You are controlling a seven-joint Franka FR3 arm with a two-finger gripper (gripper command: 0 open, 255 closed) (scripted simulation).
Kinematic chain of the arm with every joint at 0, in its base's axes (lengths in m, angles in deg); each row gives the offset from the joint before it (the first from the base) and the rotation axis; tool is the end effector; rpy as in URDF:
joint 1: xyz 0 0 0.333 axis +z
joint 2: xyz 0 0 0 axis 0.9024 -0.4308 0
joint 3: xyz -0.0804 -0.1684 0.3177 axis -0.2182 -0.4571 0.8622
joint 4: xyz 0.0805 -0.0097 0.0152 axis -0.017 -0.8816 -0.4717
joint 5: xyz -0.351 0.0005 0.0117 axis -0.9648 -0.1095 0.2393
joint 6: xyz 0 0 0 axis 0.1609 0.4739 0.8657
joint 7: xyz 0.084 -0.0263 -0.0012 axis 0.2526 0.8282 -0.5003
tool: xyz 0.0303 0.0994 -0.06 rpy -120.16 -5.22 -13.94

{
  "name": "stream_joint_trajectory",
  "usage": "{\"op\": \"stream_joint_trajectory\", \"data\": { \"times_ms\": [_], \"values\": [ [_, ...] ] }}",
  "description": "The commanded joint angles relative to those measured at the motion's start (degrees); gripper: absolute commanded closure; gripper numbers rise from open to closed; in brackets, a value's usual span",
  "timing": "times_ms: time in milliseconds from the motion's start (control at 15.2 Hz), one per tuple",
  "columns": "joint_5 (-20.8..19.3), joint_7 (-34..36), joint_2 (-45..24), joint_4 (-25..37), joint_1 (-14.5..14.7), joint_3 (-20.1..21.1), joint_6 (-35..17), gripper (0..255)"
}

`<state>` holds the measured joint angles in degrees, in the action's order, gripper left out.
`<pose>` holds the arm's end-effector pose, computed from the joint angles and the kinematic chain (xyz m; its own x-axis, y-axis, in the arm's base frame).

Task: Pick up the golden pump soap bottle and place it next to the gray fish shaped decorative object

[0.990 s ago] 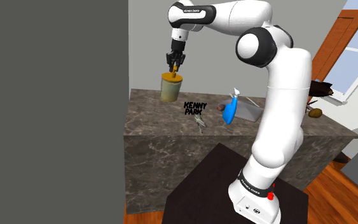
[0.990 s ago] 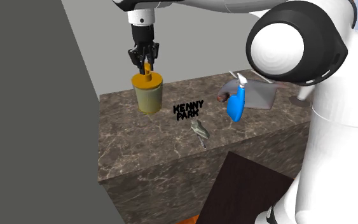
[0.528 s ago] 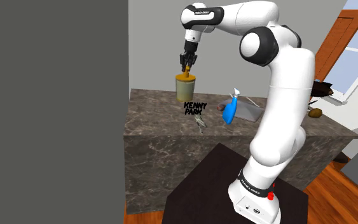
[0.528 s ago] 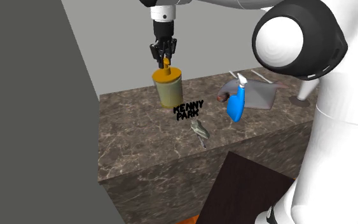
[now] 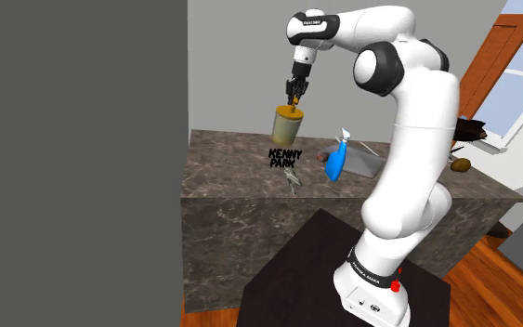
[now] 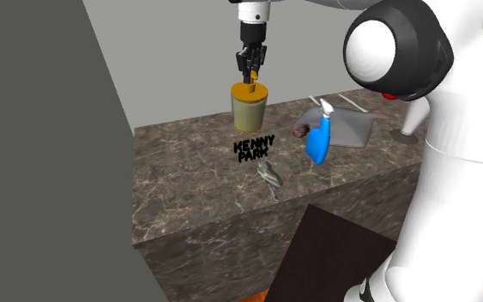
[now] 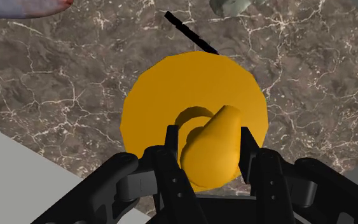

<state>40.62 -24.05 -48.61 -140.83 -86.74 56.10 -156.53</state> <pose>0.5308 -0.3244 0.5773 0.9976 -0.0670 -0.0190 -0.0681 -0.9955 -0.0661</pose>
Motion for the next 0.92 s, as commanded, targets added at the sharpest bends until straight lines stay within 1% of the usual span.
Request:
{"op": "stream_joint_trajectory", "data": {
  "times_ms": [0,264,594,858],
  "values": [
    [0.29,-2.60,-0.81,1.25,-1.82,-0.83,0.57,255],
    [1.15,-7.49,-3.55,5.16,-5.63,-2.31,2.14,255],
    [2.56,-13.04,-8.38,12.32,-10.69,-3.72,4.94,255],
    [2.37,-13.20,-7.60,8.00,-10.25,-3.68,1.40,255]
  ]
}}
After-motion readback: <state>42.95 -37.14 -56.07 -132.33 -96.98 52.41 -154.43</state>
